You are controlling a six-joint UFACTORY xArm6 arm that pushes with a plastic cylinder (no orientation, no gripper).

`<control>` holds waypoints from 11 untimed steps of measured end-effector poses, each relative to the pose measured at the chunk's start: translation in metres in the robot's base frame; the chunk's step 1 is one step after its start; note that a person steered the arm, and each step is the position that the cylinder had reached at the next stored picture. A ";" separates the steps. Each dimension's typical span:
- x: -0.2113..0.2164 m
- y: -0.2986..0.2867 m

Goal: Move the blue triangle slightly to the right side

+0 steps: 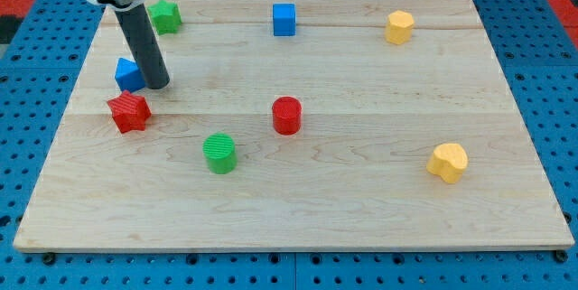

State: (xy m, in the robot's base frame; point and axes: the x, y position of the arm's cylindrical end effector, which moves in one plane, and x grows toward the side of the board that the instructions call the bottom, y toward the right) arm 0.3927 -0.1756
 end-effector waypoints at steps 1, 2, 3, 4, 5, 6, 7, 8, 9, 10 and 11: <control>-0.002 0.000; -0.029 0.001; -0.059 -0.015; -0.068 -0.060; -0.067 -0.126; -0.038 -0.121; -0.010 -0.101; -0.007 -0.065; -0.023 -0.058; -0.023 -0.071; -0.025 -0.081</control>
